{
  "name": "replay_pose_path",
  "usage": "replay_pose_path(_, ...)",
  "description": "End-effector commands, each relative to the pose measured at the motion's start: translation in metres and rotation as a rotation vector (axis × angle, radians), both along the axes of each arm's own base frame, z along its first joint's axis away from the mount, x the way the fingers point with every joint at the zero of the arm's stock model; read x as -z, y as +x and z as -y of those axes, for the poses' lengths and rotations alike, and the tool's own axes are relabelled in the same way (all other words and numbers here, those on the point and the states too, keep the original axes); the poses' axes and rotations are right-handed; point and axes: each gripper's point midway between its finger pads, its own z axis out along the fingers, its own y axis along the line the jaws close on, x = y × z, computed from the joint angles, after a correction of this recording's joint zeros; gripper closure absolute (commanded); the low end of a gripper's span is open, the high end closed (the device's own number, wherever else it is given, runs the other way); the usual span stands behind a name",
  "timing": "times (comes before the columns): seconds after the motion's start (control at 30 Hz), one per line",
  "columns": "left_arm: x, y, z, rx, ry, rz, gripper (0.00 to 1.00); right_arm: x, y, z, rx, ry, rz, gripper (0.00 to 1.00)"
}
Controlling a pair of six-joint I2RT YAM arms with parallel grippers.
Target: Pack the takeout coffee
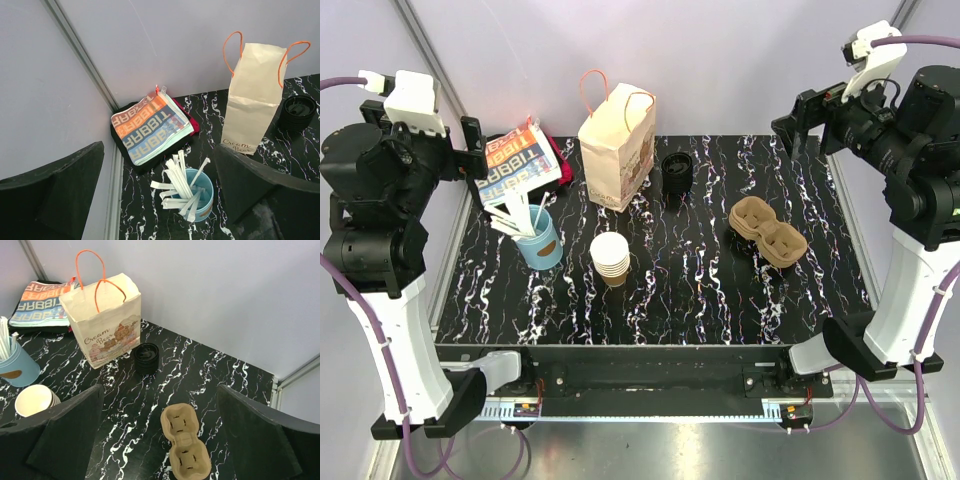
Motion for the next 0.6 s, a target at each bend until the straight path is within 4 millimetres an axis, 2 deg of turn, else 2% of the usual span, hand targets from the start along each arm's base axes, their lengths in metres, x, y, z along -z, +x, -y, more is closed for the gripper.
replay_pose_path(0.0, -0.015, -0.001, 0.004, 0.018, -0.013, 0.049, 0.01, -0.004, -0.013, -0.006, -0.049, -0.003, 0.013, 0.0)
replay_pose_path(0.57, -0.005, 0.004, 0.013, 0.075, -0.014, 0.02, 0.01, 0.004, -0.011, -0.013, -0.093, -0.01, -0.011, 0.0)
